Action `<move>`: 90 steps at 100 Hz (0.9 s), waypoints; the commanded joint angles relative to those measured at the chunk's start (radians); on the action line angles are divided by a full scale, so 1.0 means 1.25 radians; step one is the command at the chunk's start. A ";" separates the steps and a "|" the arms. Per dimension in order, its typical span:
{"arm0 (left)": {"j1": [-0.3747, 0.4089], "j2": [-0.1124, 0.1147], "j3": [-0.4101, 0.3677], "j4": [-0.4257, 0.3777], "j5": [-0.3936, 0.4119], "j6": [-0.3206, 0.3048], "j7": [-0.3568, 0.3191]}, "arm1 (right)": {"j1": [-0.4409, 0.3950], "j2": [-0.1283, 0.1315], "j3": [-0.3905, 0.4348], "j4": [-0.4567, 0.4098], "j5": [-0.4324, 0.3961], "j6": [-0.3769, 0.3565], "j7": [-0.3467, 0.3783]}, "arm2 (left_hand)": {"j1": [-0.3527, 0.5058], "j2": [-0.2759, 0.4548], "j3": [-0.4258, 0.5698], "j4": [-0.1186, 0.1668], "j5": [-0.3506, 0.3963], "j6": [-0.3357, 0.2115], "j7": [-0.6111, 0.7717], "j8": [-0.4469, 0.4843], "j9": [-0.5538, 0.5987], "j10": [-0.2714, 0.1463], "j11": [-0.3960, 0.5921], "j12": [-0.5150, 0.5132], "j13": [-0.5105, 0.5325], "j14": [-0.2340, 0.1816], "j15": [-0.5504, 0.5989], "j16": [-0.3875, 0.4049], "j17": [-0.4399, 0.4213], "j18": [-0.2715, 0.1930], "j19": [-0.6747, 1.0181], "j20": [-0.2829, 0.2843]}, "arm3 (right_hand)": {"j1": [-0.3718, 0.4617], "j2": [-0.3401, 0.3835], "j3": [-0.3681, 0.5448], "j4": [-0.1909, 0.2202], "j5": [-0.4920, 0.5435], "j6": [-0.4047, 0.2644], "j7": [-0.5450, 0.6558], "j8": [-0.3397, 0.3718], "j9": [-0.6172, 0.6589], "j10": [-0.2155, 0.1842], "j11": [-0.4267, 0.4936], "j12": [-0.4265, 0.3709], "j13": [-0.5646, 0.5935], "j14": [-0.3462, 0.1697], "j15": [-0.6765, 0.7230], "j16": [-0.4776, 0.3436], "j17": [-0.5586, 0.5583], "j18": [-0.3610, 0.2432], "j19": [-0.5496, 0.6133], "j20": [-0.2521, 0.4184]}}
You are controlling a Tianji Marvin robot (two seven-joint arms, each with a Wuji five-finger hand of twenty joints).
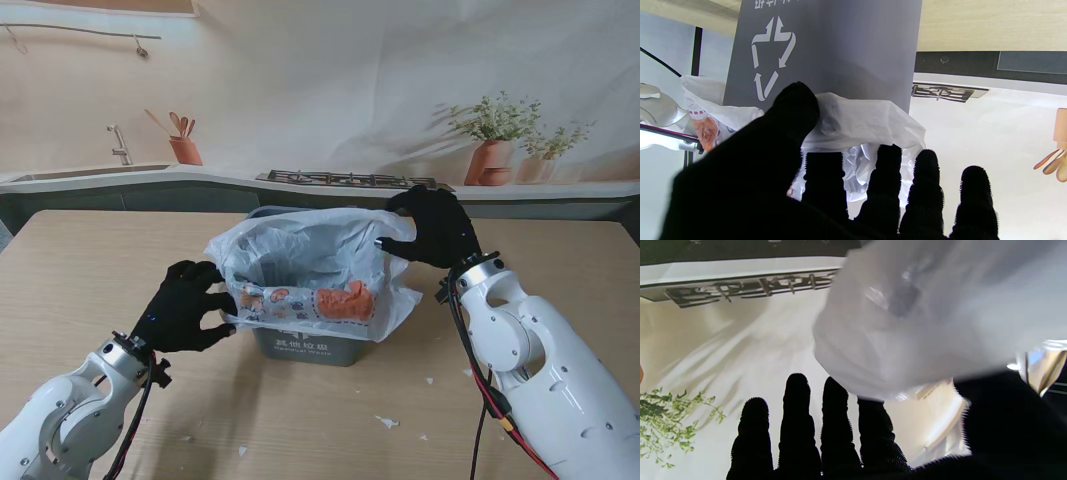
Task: Fit the garbage bag over the bin
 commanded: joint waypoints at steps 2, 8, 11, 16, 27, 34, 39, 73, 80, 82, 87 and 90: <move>0.001 0.000 0.004 -0.002 -0.002 0.003 -0.015 | 0.016 -0.009 -0.011 0.022 -0.001 0.014 -0.011 | -0.001 -0.013 0.019 -0.030 0.029 -0.017 0.024 0.006 -0.014 0.020 -0.006 -0.010 -0.015 0.003 0.007 0.011 -0.014 0.021 -0.008 -0.008 | 0.104 0.065 -0.090 0.048 0.061 -0.055 0.043 0.037 0.071 0.000 0.031 0.022 0.057 0.020 0.031 0.023 0.032 0.016 -0.016 0.005; 0.000 0.000 0.005 -0.002 -0.003 0.003 -0.017 | 0.035 -0.015 -0.023 0.049 0.005 0.012 -0.045 | 0.000 -0.014 0.019 -0.030 0.029 -0.019 0.024 0.006 -0.014 0.019 -0.006 -0.010 -0.014 0.003 0.007 0.011 -0.014 0.021 -0.008 -0.008 | 0.217 0.095 -0.185 0.044 0.139 -0.093 0.109 -0.016 0.169 -0.028 0.039 0.034 0.115 0.026 0.051 0.033 0.063 0.022 -0.005 -0.021; -0.001 0.000 0.005 -0.002 -0.003 0.003 -0.018 | 0.044 -0.018 -0.030 0.063 0.008 0.013 -0.063 | -0.001 -0.013 0.019 -0.030 0.028 -0.019 0.024 0.006 -0.014 0.018 -0.006 -0.010 -0.014 0.002 0.007 0.011 -0.014 0.021 -0.008 -0.008 | 0.294 0.098 -0.245 0.036 0.157 -0.123 0.176 -0.075 0.203 -0.037 0.047 0.039 0.140 0.026 0.065 0.040 0.079 0.025 0.003 -0.035; -0.001 0.000 0.006 -0.002 -0.004 0.003 -0.019 | 0.060 -0.023 -0.041 0.088 0.009 0.014 -0.099 | -0.002 -0.013 0.019 -0.031 0.028 -0.020 0.024 0.006 -0.015 0.018 -0.006 -0.010 -0.014 0.002 0.007 0.011 -0.014 0.021 -0.008 -0.008 | 0.392 0.093 -0.300 0.039 0.191 -0.162 0.256 -0.097 0.256 -0.047 0.065 0.046 0.180 0.027 0.086 0.048 0.104 0.030 0.012 -0.053; -0.001 0.000 0.006 -0.002 -0.005 0.003 -0.022 | 0.087 -0.038 -0.062 0.125 0.031 0.034 -0.153 | -0.001 -0.013 0.019 -0.031 0.029 -0.022 0.024 0.006 -0.015 0.016 -0.006 -0.010 -0.015 0.000 0.007 0.010 -0.014 0.021 -0.008 -0.008 | 0.468 0.112 -0.363 0.043 0.235 -0.178 0.295 -0.062 0.322 -0.047 0.098 0.058 0.231 0.029 0.125 0.063 0.130 0.036 0.027 -0.080; -0.001 0.000 0.006 -0.002 -0.006 0.002 -0.022 | 0.101 -0.047 -0.073 0.140 0.060 0.054 -0.167 | -0.001 -0.013 0.019 -0.031 0.028 -0.023 0.023 0.006 -0.016 0.016 -0.006 -0.010 -0.016 0.000 0.006 0.010 -0.014 0.021 -0.008 -0.008 | 0.503 0.124 -0.420 0.054 0.245 -0.173 0.299 -0.038 0.340 -0.044 0.116 0.062 0.243 0.028 0.141 0.067 0.130 0.037 0.049 -0.100; -0.002 0.000 0.007 -0.002 -0.006 0.003 -0.023 | 0.110 -0.049 -0.078 0.150 0.066 0.060 -0.174 | -0.001 -0.013 0.019 -0.031 0.028 -0.022 0.024 0.006 -0.016 0.016 -0.006 -0.010 -0.016 0.000 0.006 0.010 -0.014 0.021 -0.008 -0.008 | 0.511 0.130 -0.425 0.052 0.245 -0.159 0.308 -0.029 0.346 -0.033 0.126 0.066 0.253 0.029 0.149 0.071 0.134 0.037 0.054 -0.103; -0.006 0.001 0.011 0.001 -0.010 0.001 -0.027 | 0.161 -0.063 -0.113 0.185 0.138 0.166 -0.137 | 0.000 -0.013 0.020 -0.030 0.028 -0.025 0.023 0.006 -0.016 0.016 -0.005 -0.010 -0.016 -0.002 0.006 0.010 -0.014 0.021 -0.009 -0.008 | 0.538 0.189 -0.447 0.045 0.219 -0.101 0.333 0.035 0.345 0.017 0.183 0.084 0.274 0.037 0.196 0.090 -0.023 0.005 0.466 -0.201; -0.005 0.000 0.010 0.001 -0.011 0.002 -0.027 | 0.169 -0.061 -0.124 0.188 0.153 0.204 -0.099 | 0.000 -0.015 0.021 -0.030 0.029 -0.025 0.023 0.006 -0.016 0.015 -0.005 -0.010 -0.016 -0.002 0.006 0.010 -0.014 0.021 -0.009 -0.008 | 0.538 0.181 -0.447 0.045 0.228 -0.094 0.330 0.033 0.354 0.020 0.183 0.084 0.280 0.039 0.198 0.090 -0.021 0.008 0.472 -0.204; -0.005 0.000 0.010 0.001 -0.011 0.002 -0.027 | 0.171 -0.060 -0.127 0.190 0.157 0.213 -0.089 | 0.000 -0.015 0.021 -0.030 0.029 -0.025 0.023 0.006 -0.017 0.015 -0.006 -0.010 -0.016 -0.002 0.006 0.010 -0.014 0.021 -0.009 -0.008 | 0.539 0.176 -0.446 0.046 0.233 -0.090 0.329 0.033 0.359 0.025 0.182 0.082 0.283 0.043 0.198 0.089 -0.020 0.010 0.474 -0.206; -0.006 0.000 0.011 0.001 -0.012 0.003 -0.027 | 0.175 -0.059 -0.134 0.193 0.164 0.241 -0.064 | -0.001 -0.015 0.022 -0.030 0.029 -0.026 0.023 0.006 -0.017 0.015 -0.005 -0.010 -0.016 -0.001 0.006 0.010 -0.014 0.021 -0.009 -0.008 | 0.538 0.171 -0.446 0.046 0.241 -0.087 0.327 0.032 0.367 0.026 0.180 0.081 0.291 0.046 0.198 0.088 -0.016 0.013 0.477 -0.209; -0.006 0.000 0.011 0.002 -0.012 0.003 -0.027 | 0.177 -0.058 -0.138 0.197 0.171 0.251 -0.053 | -0.001 -0.015 0.022 -0.030 0.028 -0.025 0.022 0.006 -0.017 0.015 -0.005 -0.010 -0.016 -0.002 0.006 0.010 -0.014 0.021 -0.009 -0.009 | 0.538 0.167 -0.445 0.047 0.246 -0.085 0.324 0.031 0.371 0.027 0.178 0.080 0.294 0.047 0.197 0.087 -0.014 0.016 0.477 -0.211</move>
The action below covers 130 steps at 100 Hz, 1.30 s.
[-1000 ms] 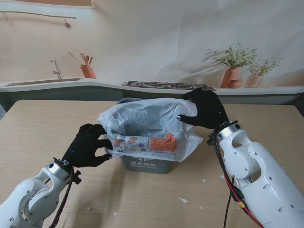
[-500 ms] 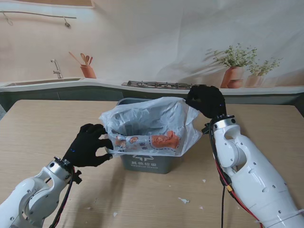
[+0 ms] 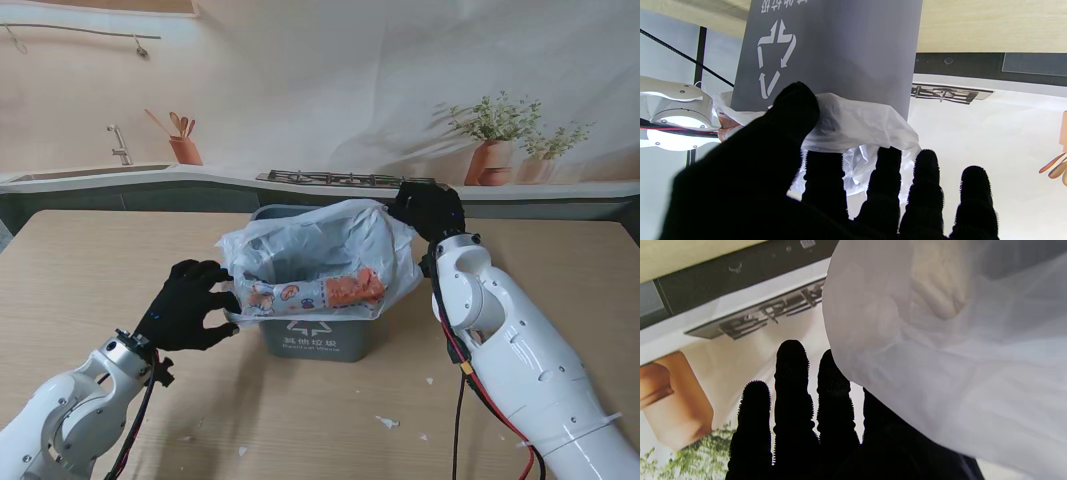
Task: Fit the garbage bag over the bin
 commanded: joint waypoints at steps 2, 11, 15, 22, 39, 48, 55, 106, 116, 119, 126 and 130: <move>0.004 0.000 0.002 0.001 -0.002 0.002 -0.014 | 0.003 -0.004 -0.009 0.016 0.017 0.015 0.012 | -0.001 -0.015 0.022 -0.030 0.029 -0.025 0.024 0.006 -0.015 0.015 0.003 -0.002 -0.016 -0.001 0.006 0.010 -0.013 0.021 -0.009 -0.009 | 0.066 0.032 0.026 0.048 0.023 0.010 0.016 0.009 0.022 0.016 0.017 0.004 0.019 0.008 0.011 0.008 -0.009 -0.002 0.031 -0.016; 0.003 0.000 0.003 0.002 -0.002 0.002 -0.016 | 0.008 -0.006 -0.018 0.027 0.047 0.040 0.036 | -0.002 -0.015 0.022 -0.030 0.028 -0.025 0.023 0.006 -0.016 0.015 0.003 -0.002 -0.016 -0.001 0.006 0.010 -0.014 0.020 -0.010 -0.009 | 0.070 0.018 0.027 0.048 0.037 0.015 0.011 0.008 0.033 0.022 0.014 0.001 0.025 0.014 0.010 0.007 -0.009 0.000 0.032 -0.020; 0.003 0.000 0.003 0.002 -0.002 0.002 -0.017 | 0.009 -0.006 -0.022 0.033 0.054 0.044 0.040 | -0.001 -0.014 0.023 -0.030 0.028 -0.024 0.023 0.006 -0.016 0.015 0.003 -0.002 -0.016 0.000 0.006 0.010 -0.014 0.020 -0.010 -0.009 | 0.071 0.015 0.027 0.047 0.043 0.020 0.009 0.008 0.039 0.026 0.014 0.001 0.029 0.015 0.010 0.006 -0.009 0.002 0.032 -0.022; 0.002 0.000 0.003 0.003 -0.002 0.002 -0.017 | 0.007 -0.004 -0.026 0.038 0.061 0.047 0.056 | -0.002 -0.014 0.022 -0.030 0.029 -0.024 0.024 0.006 -0.016 0.015 0.003 -0.002 -0.016 0.000 0.006 0.010 -0.013 0.020 -0.011 -0.009 | 0.071 0.009 0.027 0.047 0.055 0.023 0.008 0.010 0.053 0.029 0.017 0.001 0.044 0.015 0.014 0.006 -0.003 0.008 0.033 -0.024; 0.000 0.000 0.006 0.004 -0.002 0.003 -0.017 | -0.001 -0.001 -0.032 0.043 0.077 0.054 0.083 | -0.002 -0.014 0.022 -0.030 0.029 -0.021 0.024 0.006 -0.015 0.015 0.003 -0.002 -0.016 -0.001 0.006 0.011 -0.013 0.020 -0.011 -0.009 | 0.070 0.003 0.027 0.047 0.069 0.029 -0.001 0.015 0.061 0.033 0.016 0.001 0.051 0.018 0.015 0.005 -0.003 0.009 0.028 -0.031; 0.000 0.000 0.007 0.005 -0.003 0.003 -0.018 | -0.009 0.002 -0.030 0.041 0.082 0.066 0.101 | -0.002 -0.015 0.021 -0.030 0.029 -0.020 0.024 0.005 -0.016 0.015 0.003 -0.002 -0.016 -0.001 0.006 0.011 -0.013 0.020 -0.011 -0.009 | 0.068 -0.007 0.027 0.048 0.075 0.021 -0.006 0.018 0.062 0.031 0.014 0.000 0.053 0.019 0.014 0.004 -0.003 0.009 0.028 -0.033; -0.001 0.000 0.008 0.005 -0.003 0.004 -0.018 | -0.013 0.002 -0.025 0.046 0.091 0.062 0.102 | -0.003 -0.013 0.021 -0.031 0.028 -0.022 0.024 0.005 -0.016 0.016 0.003 -0.002 -0.016 -0.001 0.006 0.011 -0.013 0.020 -0.011 -0.009 | 0.063 -0.021 0.030 0.051 0.073 0.016 -0.019 0.012 0.059 0.024 -0.004 -0.007 0.054 0.022 0.012 0.002 -0.002 0.009 0.028 -0.036; -0.003 0.000 0.012 0.007 -0.001 0.007 -0.013 | -0.077 -0.054 0.103 -0.017 0.554 0.020 0.090 | -0.001 -0.013 0.019 -0.031 0.029 -0.018 0.025 0.006 -0.015 0.018 0.003 -0.002 -0.016 0.000 0.007 0.011 -0.013 0.020 -0.011 -0.009 | -0.492 -0.053 0.399 0.041 -0.361 0.138 -0.338 -0.081 -0.476 -0.019 -0.230 -0.109 -0.354 -0.058 -0.311 -0.134 -0.125 -0.077 -0.473 0.232; -0.003 0.000 0.013 0.008 -0.001 0.008 -0.013 | -0.088 -0.062 0.114 -0.020 0.575 -0.054 0.050 | -0.001 -0.012 0.019 -0.030 0.029 -0.016 0.026 0.005 -0.015 0.018 0.003 -0.002 -0.016 0.000 0.007 0.011 -0.013 0.020 -0.011 -0.009 | -0.492 -0.078 0.421 0.042 -0.366 0.098 -0.322 -0.080 -0.480 -0.031 -0.247 -0.118 -0.375 -0.075 -0.336 -0.146 -0.127 -0.085 -0.480 0.244; -0.003 0.000 0.013 0.008 -0.001 0.008 -0.013 | -0.091 -0.063 0.117 -0.021 0.567 -0.082 0.035 | -0.001 -0.013 0.018 -0.031 0.029 -0.017 0.025 0.005 -0.015 0.017 0.003 -0.002 -0.016 0.001 0.007 0.011 -0.013 0.020 -0.011 -0.009 | -0.491 -0.082 0.422 0.041 -0.368 0.098 -0.321 -0.080 -0.480 -0.035 -0.249 -0.119 -0.378 -0.076 -0.339 -0.147 -0.124 -0.084 -0.479 0.246; -0.004 0.000 0.014 0.008 -0.002 0.009 -0.014 | -0.107 -0.057 0.126 -0.037 0.536 -0.130 0.026 | 0.000 -0.013 0.019 -0.030 0.028 -0.016 0.025 0.005 -0.015 0.017 0.003 -0.002 -0.016 0.001 0.007 0.011 -0.013 0.020 -0.011 -0.009 | -0.498 -0.091 0.432 0.040 -0.384 0.086 -0.321 -0.079 -0.476 -0.043 -0.291 -0.136 -0.391 -0.088 -0.357 -0.157 -0.126 -0.089 -0.487 0.249; -0.005 0.000 0.015 0.009 -0.002 0.009 -0.015 | -0.117 -0.052 0.132 -0.048 0.500 -0.159 0.023 | -0.001 -0.012 0.018 -0.031 0.029 -0.016 0.025 0.005 -0.015 0.017 0.003 -0.002 -0.015 0.000 0.007 0.011 -0.013 0.020 -0.011 -0.009 | -0.495 -0.095 0.437 0.040 -0.386 0.071 -0.318 -0.078 -0.476 -0.046 -0.306 -0.141 -0.399 -0.092 -0.364 -0.160 -0.129 -0.091 -0.490 0.251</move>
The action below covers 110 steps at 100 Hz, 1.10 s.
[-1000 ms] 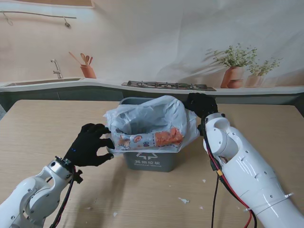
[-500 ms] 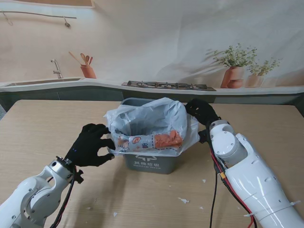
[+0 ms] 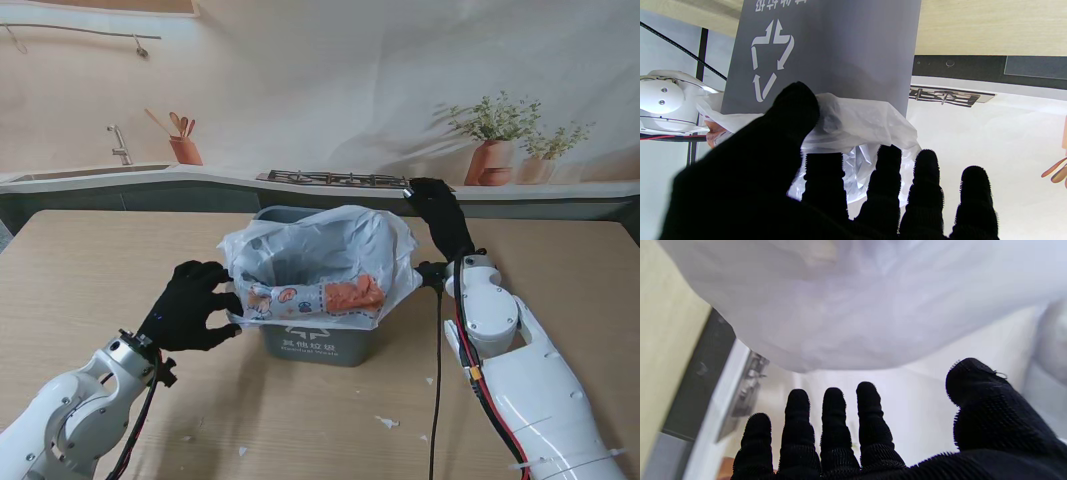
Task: Fit the garbage bag over the bin
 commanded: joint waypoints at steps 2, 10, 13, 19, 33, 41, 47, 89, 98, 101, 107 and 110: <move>0.002 0.000 0.004 0.003 0.000 0.004 -0.013 | -0.027 0.009 0.013 -0.039 -0.060 -0.011 0.022 | 0.000 -0.014 0.018 -0.031 0.029 -0.016 0.026 0.006 -0.009 0.018 0.006 -0.002 -0.016 0.001 0.007 0.011 -0.013 0.020 -0.011 -0.009 | -0.015 -0.020 0.021 0.015 -0.021 -0.046 0.011 -0.001 -0.019 -0.036 -0.035 -0.013 -0.037 -0.036 -0.019 -0.013 -0.011 -0.031 -0.023 0.019; 0.002 0.000 0.004 0.003 -0.001 0.004 -0.014 | -0.050 0.023 0.026 -0.058 -0.144 -0.092 0.022 | -0.001 -0.012 0.018 -0.031 0.029 -0.016 0.026 0.005 -0.009 0.017 0.006 -0.002 -0.016 0.000 0.007 0.011 -0.013 0.020 -0.011 -0.009 | -0.011 -0.035 0.027 0.015 0.002 -0.065 0.013 0.002 -0.016 -0.044 -0.026 -0.007 -0.028 -0.036 -0.019 -0.014 -0.001 -0.027 -0.025 0.019; 0.002 0.000 0.004 0.003 0.000 0.004 -0.014 | -0.059 0.029 0.031 -0.065 -0.173 -0.130 0.024 | -0.001 -0.013 0.018 -0.031 0.029 -0.016 0.026 0.005 -0.010 0.017 0.006 -0.002 -0.016 0.000 0.007 0.011 -0.013 0.020 -0.011 -0.009 | -0.009 -0.048 0.033 0.014 0.036 -0.077 0.013 0.005 -0.014 -0.046 0.013 0.011 -0.013 -0.036 -0.016 -0.012 0.015 -0.019 -0.027 0.017; 0.002 0.000 0.003 0.003 0.000 0.004 -0.014 | -0.078 0.042 0.039 -0.079 -0.228 -0.203 0.032 | 0.000 -0.013 0.018 -0.030 0.028 -0.014 0.025 0.005 -0.010 0.018 0.006 -0.002 -0.017 0.000 0.006 0.011 -0.013 0.020 -0.011 -0.009 | -0.014 -0.065 0.043 0.013 0.074 -0.091 0.006 0.006 0.025 -0.053 0.035 0.019 0.013 -0.038 -0.010 -0.010 0.048 -0.007 -0.029 0.010; 0.002 0.000 0.003 0.002 0.002 0.004 -0.013 | -0.112 0.063 0.051 -0.105 -0.373 -0.355 0.030 | -0.001 -0.013 0.018 -0.030 0.029 -0.013 0.026 0.005 -0.009 0.016 0.007 -0.002 -0.016 0.000 0.007 0.011 -0.013 0.020 -0.012 -0.010 | -0.067 -0.094 0.087 0.006 0.110 -0.107 -0.009 0.009 0.130 -0.081 0.014 0.022 0.080 -0.042 -0.013 -0.007 0.124 0.029 -0.039 -0.032; 0.002 0.000 0.004 0.002 0.002 0.003 -0.013 | -0.129 0.067 0.056 -0.133 -0.428 -0.385 0.014 | -0.001 -0.014 0.018 -0.030 0.029 -0.011 0.027 0.005 -0.009 0.016 0.007 -0.002 -0.016 -0.001 0.007 0.011 -0.013 0.020 -0.013 -0.010 | -0.106 -0.095 0.110 0.001 0.103 -0.097 -0.026 0.004 0.129 -0.078 0.002 0.023 0.088 -0.040 -0.025 -0.011 0.132 0.039 -0.043 -0.054; 0.002 0.000 0.005 0.002 0.003 0.003 -0.014 | -0.145 0.071 0.061 -0.163 -0.427 -0.382 0.022 | -0.002 -0.012 0.018 -0.030 0.030 -0.012 0.027 0.005 -0.010 0.015 0.006 -0.002 -0.017 -0.001 0.006 0.011 -0.013 0.020 -0.013 -0.010 | -0.137 -0.098 0.124 0.000 0.073 -0.082 -0.036 -0.001 0.086 -0.067 -0.006 0.021 0.069 -0.036 -0.040 -0.017 0.116 0.035 -0.045 -0.061; 0.008 0.001 0.007 -0.003 0.006 0.002 -0.012 | -0.161 0.107 0.023 -0.193 -0.629 -0.506 0.071 | 0.000 -0.016 0.019 -0.029 0.032 -0.005 0.027 0.002 -0.009 0.015 0.007 -0.001 -0.016 -0.001 0.007 0.011 -0.013 0.020 -0.013 -0.010 | -0.153 -0.154 0.159 -0.009 0.129 -0.143 -0.026 0.016 0.156 -0.095 0.019 0.030 0.096 -0.048 -0.029 -0.012 0.114 0.033 -0.044 -0.075; 0.009 0.000 0.006 -0.005 0.005 0.001 -0.012 | -0.154 0.110 0.008 -0.189 -0.676 -0.511 0.051 | 0.000 -0.017 0.019 -0.029 0.033 -0.006 0.028 0.002 -0.009 0.013 0.008 -0.001 -0.016 -0.002 0.007 0.011 -0.013 0.020 -0.013 -0.010 | -0.148 -0.168 0.164 -0.011 0.157 -0.139 -0.016 0.024 0.183 -0.093 0.030 0.034 0.111 -0.046 -0.019 -0.008 0.118 0.038 -0.043 -0.078; 0.009 0.000 0.006 -0.005 0.005 0.000 -0.012 | -0.152 0.112 0.005 -0.188 -0.687 -0.512 0.052 | 0.000 -0.019 0.019 -0.029 0.033 -0.005 0.027 0.001 -0.009 0.012 0.008 -0.001 -0.016 -0.002 0.007 0.011 -0.013 0.021 -0.013 -0.010 | -0.146 -0.169 0.165 -0.012 0.160 -0.145 -0.014 0.028 0.188 -0.097 0.034 0.037 0.111 -0.046 -0.017 -0.007 0.117 0.037 -0.044 -0.079; 0.009 0.001 0.007 -0.005 0.006 0.000 -0.014 | -0.145 0.114 -0.004 -0.182 -0.701 -0.516 0.052 | 0.000 -0.018 0.019 -0.028 0.033 -0.004 0.027 0.001 -0.010 0.009 0.009 -0.001 -0.017 -0.002 0.007 0.011 -0.013 0.021 -0.014 -0.010 | -0.144 -0.167 0.166 -0.013 0.178 -0.154 -0.005 0.036 0.215 -0.099 0.044 0.041 0.122 -0.045 -0.010 -0.003 0.117 0.040 -0.044 -0.081; 0.009 0.001 0.007 -0.005 0.007 -0.001 -0.015 | -0.143 0.115 -0.009 -0.178 -0.707 -0.518 0.050 | 0.000 -0.018 0.019 -0.028 0.033 -0.005 0.027 0.001 -0.011 0.009 0.009 -0.001 -0.017 -0.004 0.007 0.011 -0.013 0.021 -0.014 -0.011 | -0.141 -0.168 0.166 -0.013 0.190 -0.159 -0.001 0.040 0.235 -0.101 0.051 0.044 0.131 -0.046 -0.006 -0.002 0.120 0.041 -0.043 -0.082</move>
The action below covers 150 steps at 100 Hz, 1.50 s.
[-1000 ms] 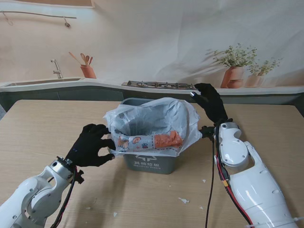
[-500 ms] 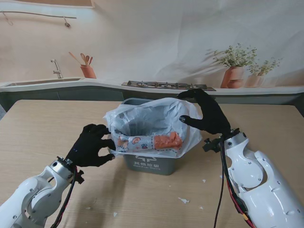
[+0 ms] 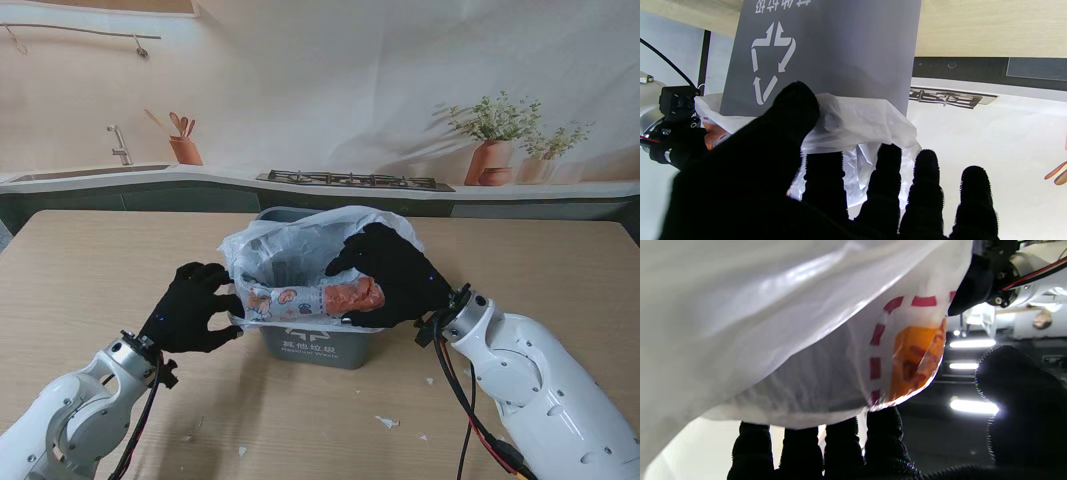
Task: Fit the garbage bag over the bin
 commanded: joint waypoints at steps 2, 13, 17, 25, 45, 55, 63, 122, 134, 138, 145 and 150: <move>0.006 0.001 0.003 -0.003 0.004 0.000 -0.016 | 0.006 -0.003 -0.011 0.010 0.002 -0.010 0.016 | 0.000 -0.015 0.019 -0.028 0.033 -0.006 0.027 0.001 -0.011 0.007 0.009 0.000 -0.018 -0.004 0.006 0.011 -0.013 0.021 -0.014 -0.011 | -0.006 -0.027 0.018 -0.013 0.030 -0.035 0.015 0.018 0.047 -0.022 0.022 0.012 0.029 -0.013 0.014 0.012 0.003 0.012 -0.020 -0.010; 0.005 0.001 0.003 -0.006 0.004 -0.001 -0.020 | 0.016 -0.002 -0.025 0.025 -0.038 -0.008 -0.014 | 0.000 -0.017 0.018 -0.028 0.033 -0.002 0.026 -0.001 -0.019 -0.009 0.011 0.001 -0.021 -0.012 0.007 0.012 -0.014 0.021 -0.016 -0.012 | 0.044 -0.036 0.005 -0.014 0.105 -0.055 0.030 0.043 0.124 -0.023 0.039 0.023 0.079 -0.001 0.049 0.029 0.023 0.021 -0.015 -0.019; 0.005 0.001 0.003 -0.009 0.003 -0.002 -0.023 | 0.019 -0.002 -0.030 0.032 -0.046 -0.006 -0.026 | 0.000 -0.018 0.017 -0.027 0.033 0.001 0.027 -0.002 -0.021 -0.013 0.013 0.002 -0.021 -0.014 0.007 0.013 -0.014 0.021 -0.018 -0.013 | 0.081 -0.039 -0.011 -0.012 0.141 -0.060 0.036 0.056 0.166 -0.026 0.043 0.026 0.105 0.002 0.062 0.036 0.032 0.024 -0.013 -0.026; 0.003 0.001 0.002 -0.018 0.000 -0.005 -0.029 | 0.023 -0.004 -0.040 0.040 -0.063 0.006 -0.057 | -0.002 -0.021 0.015 -0.025 0.025 0.008 0.024 -0.008 -0.031 -0.027 0.018 0.006 -0.024 -0.021 0.008 0.014 -0.014 0.021 -0.022 -0.015 | 0.168 -0.042 -0.052 -0.005 0.215 -0.069 0.057 0.080 0.256 -0.034 0.073 0.038 0.163 0.015 0.093 0.050 0.060 0.030 -0.002 -0.040; 0.004 -0.001 -0.015 -0.044 -0.017 -0.016 -0.043 | 0.032 -0.007 -0.056 0.054 -0.084 0.030 -0.103 | -0.109 -0.037 0.035 0.003 -0.079 0.083 -0.072 -0.047 -0.083 -0.045 0.032 0.011 -0.038 -0.021 -0.003 0.019 -0.013 0.010 0.025 0.010 | 0.223 -0.244 0.454 -0.197 0.328 -0.132 0.262 -0.071 0.458 -0.019 0.198 0.034 0.328 0.007 0.247 0.107 0.124 0.039 0.079 -0.102; 0.007 -0.002 -0.029 -0.061 -0.021 -0.023 -0.042 | 0.037 -0.009 -0.065 0.063 -0.085 0.036 -0.119 | -0.186 -0.015 0.048 0.055 -0.133 0.116 -0.116 -0.015 -0.099 -0.041 0.028 0.009 -0.045 -0.020 -0.009 0.021 -0.014 0.011 0.025 0.010 | 0.248 -0.263 0.520 -0.205 0.368 -0.128 0.275 -0.062 0.503 -0.002 0.241 0.062 0.372 0.003 0.300 0.124 0.139 0.042 0.107 -0.103; 0.011 -0.006 -0.041 -0.073 -0.041 -0.026 -0.042 | 0.037 -0.009 -0.069 0.061 -0.091 0.046 -0.126 | -0.201 -0.001 -0.022 0.057 -0.199 0.132 -0.148 -0.008 -0.117 -0.034 0.024 0.006 -0.054 -0.021 -0.020 0.022 -0.013 0.010 -0.002 0.001 | 0.252 -0.268 0.526 -0.207 0.378 -0.121 0.276 -0.059 0.521 0.008 0.248 0.084 0.390 -0.002 0.328 0.131 0.138 0.043 0.150 -0.106; -0.076 -0.025 -0.048 -0.135 -0.177 0.065 -0.061 | 0.034 -0.010 -0.092 0.049 -0.109 0.094 -0.153 | -0.149 0.092 -0.084 0.086 -0.385 0.175 -0.287 -0.075 -0.119 -0.044 0.084 0.038 -0.029 -0.026 0.026 0.084 -0.012 -0.001 0.030 0.096 | 0.265 -0.295 0.539 -0.215 0.409 -0.050 0.281 -0.064 0.591 0.037 0.253 0.136 0.470 0.000 0.404 0.139 0.091 0.041 0.472 -0.199; -0.146 -0.017 -0.024 -0.142 -0.193 0.155 -0.140 | 0.032 -0.009 -0.095 0.042 -0.120 0.100 -0.165 | -0.151 0.091 -0.090 0.085 -0.448 0.229 -0.410 -0.170 -0.153 -0.047 0.082 0.039 -0.050 -0.029 0.017 0.081 -0.013 -0.005 0.005 0.075 | 0.264 -0.293 0.538 -0.216 0.408 -0.052 0.281 -0.064 0.592 0.034 0.253 0.140 0.471 -0.002 0.406 0.139 0.092 0.040 0.477 -0.202; -0.171 -0.014 -0.016 -0.140 -0.193 0.180 -0.165 | 0.030 -0.009 -0.094 0.039 -0.124 0.105 -0.168 | -0.155 0.089 -0.096 0.086 -0.450 0.248 -0.441 -0.190 -0.165 -0.047 0.077 0.036 -0.058 -0.029 0.007 0.076 -0.012 -0.006 -0.008 0.072 | 0.263 -0.293 0.537 -0.216 0.408 -0.051 0.281 -0.064 0.594 0.034 0.254 0.142 0.474 -0.002 0.407 0.139 0.094 0.040 0.478 -0.202; -0.206 -0.008 -0.002 -0.133 -0.189 0.216 -0.205 | 0.026 -0.008 -0.094 0.038 -0.125 0.111 -0.167 | -0.162 0.085 -0.095 0.085 -0.445 0.266 -0.469 -0.208 -0.182 -0.045 0.067 0.028 -0.070 -0.028 -0.011 0.065 -0.012 -0.006 -0.025 0.069 | 0.263 -0.292 0.536 -0.217 0.409 -0.048 0.281 -0.065 0.596 0.034 0.254 0.144 0.476 -0.002 0.408 0.139 0.096 0.042 0.481 -0.203; -0.229 -0.005 0.008 -0.123 -0.184 0.233 -0.226 | 0.024 -0.008 -0.093 0.038 -0.126 0.112 -0.170 | -0.170 0.084 -0.108 0.082 -0.440 0.278 -0.483 -0.216 -0.186 -0.040 0.052 0.018 -0.078 -0.028 -0.032 0.051 -0.012 -0.005 -0.038 0.069 | 0.263 -0.292 0.535 -0.217 0.408 -0.046 0.281 -0.065 0.597 0.032 0.254 0.145 0.478 -0.002 0.409 0.139 0.097 0.043 0.483 -0.203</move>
